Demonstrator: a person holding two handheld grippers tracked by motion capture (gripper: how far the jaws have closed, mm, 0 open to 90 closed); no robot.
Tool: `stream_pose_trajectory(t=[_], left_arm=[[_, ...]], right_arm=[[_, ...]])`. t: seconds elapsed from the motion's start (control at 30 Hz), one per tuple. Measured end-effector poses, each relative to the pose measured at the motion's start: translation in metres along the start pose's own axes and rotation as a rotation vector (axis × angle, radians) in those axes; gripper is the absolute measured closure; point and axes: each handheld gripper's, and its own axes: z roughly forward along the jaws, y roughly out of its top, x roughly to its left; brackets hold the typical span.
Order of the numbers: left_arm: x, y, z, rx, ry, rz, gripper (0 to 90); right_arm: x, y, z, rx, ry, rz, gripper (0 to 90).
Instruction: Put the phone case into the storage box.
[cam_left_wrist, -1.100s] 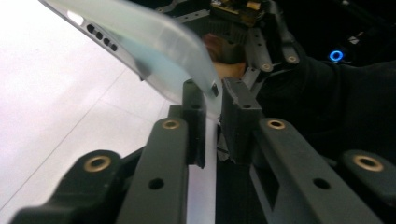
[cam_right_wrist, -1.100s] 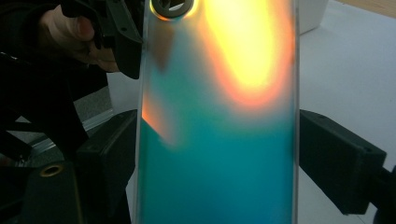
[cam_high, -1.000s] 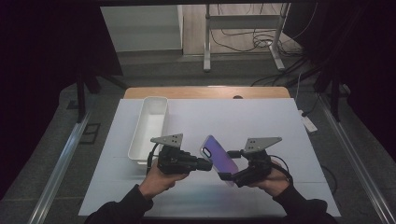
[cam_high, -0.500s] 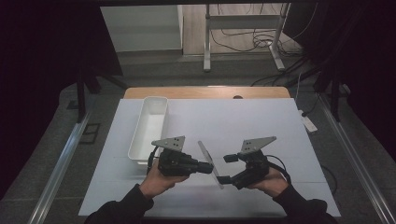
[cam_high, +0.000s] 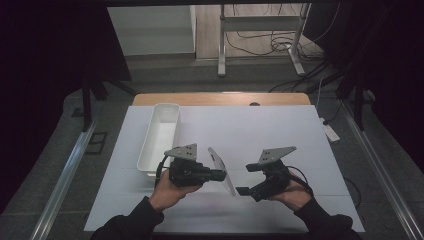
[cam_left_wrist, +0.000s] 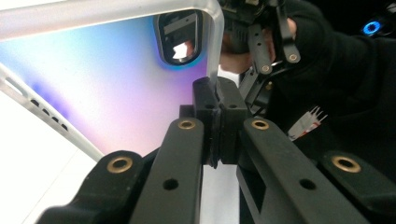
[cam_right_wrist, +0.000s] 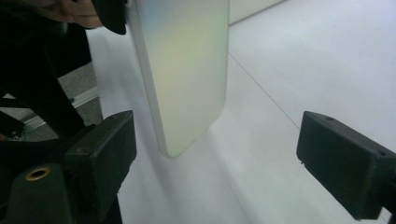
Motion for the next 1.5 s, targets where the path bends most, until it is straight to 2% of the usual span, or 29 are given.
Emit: stream_pose_trajectory(t=[0.03, 0.07, 0.17, 0.37, 0.57, 0.73, 1.0, 1.07, 1.37, 1.5], left_arm=[[0.000, 0.000, 0.000, 0.006, 0.011, 0.001, 88.7], [0.000, 0.000, 0.000, 0.006, 0.011, 0.001, 88.7], [-0.001, 0.001, 0.000, 0.024, 0.048, 0.013, 88.6], [0.000, 0.003, 0.000, 0.046, 0.097, 0.019, 88.6], [0.002, 0.005, 0.000, 0.062, 0.131, 0.021, 88.5], [0.004, 0.007, -0.001, 0.069, 0.157, 0.019, 88.5], [0.008, 0.011, -0.003, 0.074, 0.199, 0.014, 88.5], [0.010, 0.014, -0.005, 0.076, 0.220, 0.018, 88.5], [0.016, 0.021, -0.007, 0.078, 0.258, 0.021, 88.5], [0.021, 0.023, -0.009, 0.083, 0.277, 0.008, 88.4]], right_arm=[[-0.001, -0.001, -0.001, 0.008, -0.019, 0.003, 10.1], [-0.001, -0.001, -0.001, 0.008, -0.019, 0.003, 10.1], [-0.002, -0.002, -0.002, 0.027, -0.036, 0.024, 10.0], [-0.005, -0.005, -0.004, 0.053, -0.094, 0.032, 6.6], [-0.005, -0.010, -0.008, 0.077, -0.162, 0.017, 0.7], [-0.005, -0.014, -0.011, 0.094, -0.185, 0.011, 0.0], [-0.005, -0.020, -0.019, 0.090, -0.217, 0.025, 0.0], [-0.005, -0.023, -0.023, 0.084, -0.231, 0.028, 0.0], [-0.004, -0.032, -0.034, 0.063, -0.252, 0.053, 0.0], [-0.003, -0.037, -0.040, 0.052, -0.275, 0.068, 0.0]])
